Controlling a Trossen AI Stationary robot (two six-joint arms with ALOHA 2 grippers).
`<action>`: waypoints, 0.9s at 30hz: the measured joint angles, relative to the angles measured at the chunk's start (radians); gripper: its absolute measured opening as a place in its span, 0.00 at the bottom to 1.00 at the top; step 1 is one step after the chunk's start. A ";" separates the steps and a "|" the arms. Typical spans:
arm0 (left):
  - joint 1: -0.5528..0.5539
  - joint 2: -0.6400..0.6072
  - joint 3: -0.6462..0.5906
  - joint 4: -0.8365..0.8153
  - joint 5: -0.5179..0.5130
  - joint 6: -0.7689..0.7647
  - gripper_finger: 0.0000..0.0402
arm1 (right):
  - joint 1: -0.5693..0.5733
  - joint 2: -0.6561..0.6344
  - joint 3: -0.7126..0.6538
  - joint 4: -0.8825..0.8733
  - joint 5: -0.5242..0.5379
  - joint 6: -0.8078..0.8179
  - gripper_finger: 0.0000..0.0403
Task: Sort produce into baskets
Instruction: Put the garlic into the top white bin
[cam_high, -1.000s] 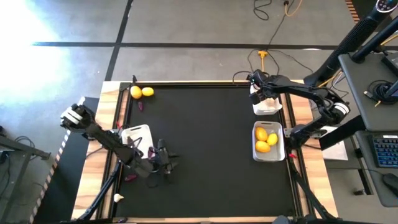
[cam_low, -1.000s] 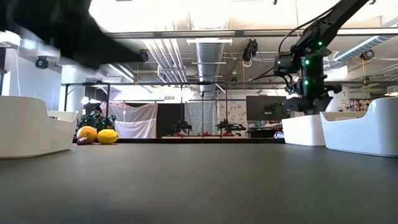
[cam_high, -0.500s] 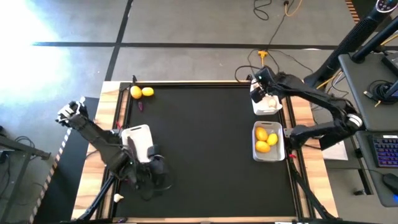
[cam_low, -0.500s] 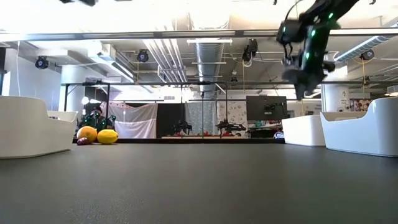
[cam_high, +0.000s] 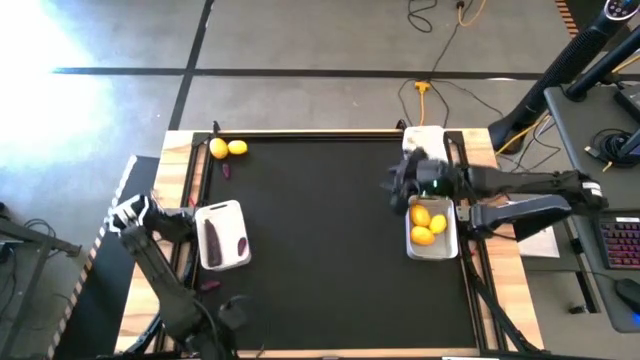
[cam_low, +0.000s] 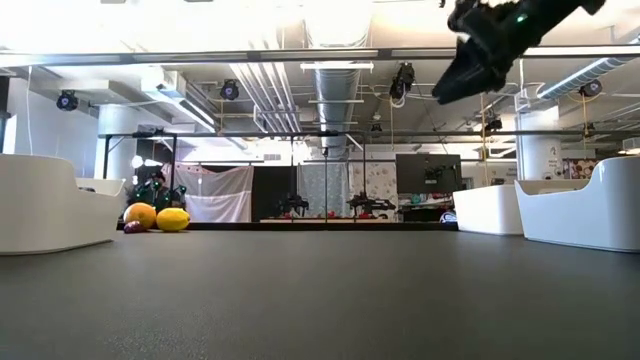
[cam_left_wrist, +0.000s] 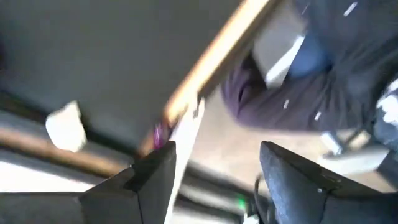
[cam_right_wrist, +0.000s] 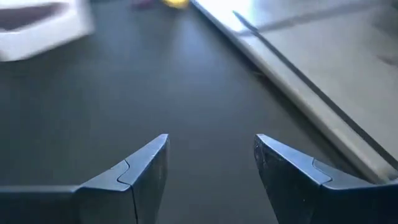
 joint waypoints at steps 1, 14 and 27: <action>-0.006 0.024 0.009 -0.006 0.044 -0.012 0.54 | 0.043 0.002 -0.021 0.037 0.001 0.000 0.56; 0.070 0.073 -0.170 -0.103 0.282 0.298 0.54 | 0.330 0.175 -0.118 0.387 0.065 0.008 0.61; 0.080 0.074 -0.434 0.030 0.483 0.441 0.54 | 0.345 0.374 -0.069 0.413 0.072 0.027 0.70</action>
